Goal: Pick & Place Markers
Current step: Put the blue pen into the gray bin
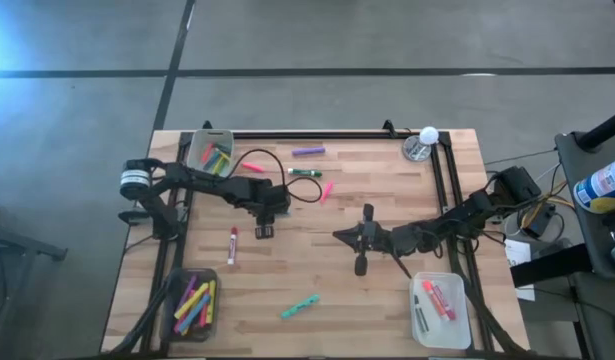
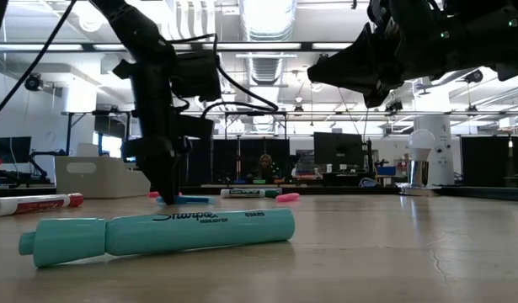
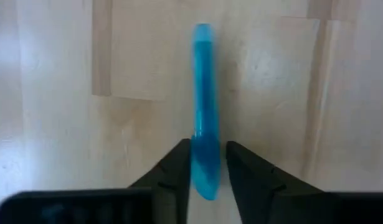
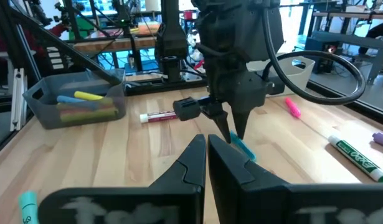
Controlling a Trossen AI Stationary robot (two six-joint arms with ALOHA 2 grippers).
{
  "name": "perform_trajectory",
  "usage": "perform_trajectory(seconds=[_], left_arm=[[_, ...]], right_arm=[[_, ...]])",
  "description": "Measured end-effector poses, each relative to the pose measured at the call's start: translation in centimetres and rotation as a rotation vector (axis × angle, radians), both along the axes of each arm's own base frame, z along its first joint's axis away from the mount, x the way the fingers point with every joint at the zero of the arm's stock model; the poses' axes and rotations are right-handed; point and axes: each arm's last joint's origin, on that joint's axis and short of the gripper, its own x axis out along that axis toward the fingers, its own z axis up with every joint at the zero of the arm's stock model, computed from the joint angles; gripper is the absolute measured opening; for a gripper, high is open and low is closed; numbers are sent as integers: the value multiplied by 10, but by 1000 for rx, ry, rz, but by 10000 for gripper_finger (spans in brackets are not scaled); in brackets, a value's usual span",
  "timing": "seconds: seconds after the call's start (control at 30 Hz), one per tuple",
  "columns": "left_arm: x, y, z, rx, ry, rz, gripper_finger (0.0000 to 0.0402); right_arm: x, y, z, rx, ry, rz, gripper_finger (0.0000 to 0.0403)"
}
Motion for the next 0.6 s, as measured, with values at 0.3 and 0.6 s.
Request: perform_trajectory(seconds=[0.3, 0.6], left_arm=[[-5, 0, 20, 11, -47, 4, 26], [-36, 0, 78, 145, -13, 170, 33]], right_arm=[[0, 0, 0, 0, 0, 0, 13], [0, 0, 0, 0, -1, 0, 13]])
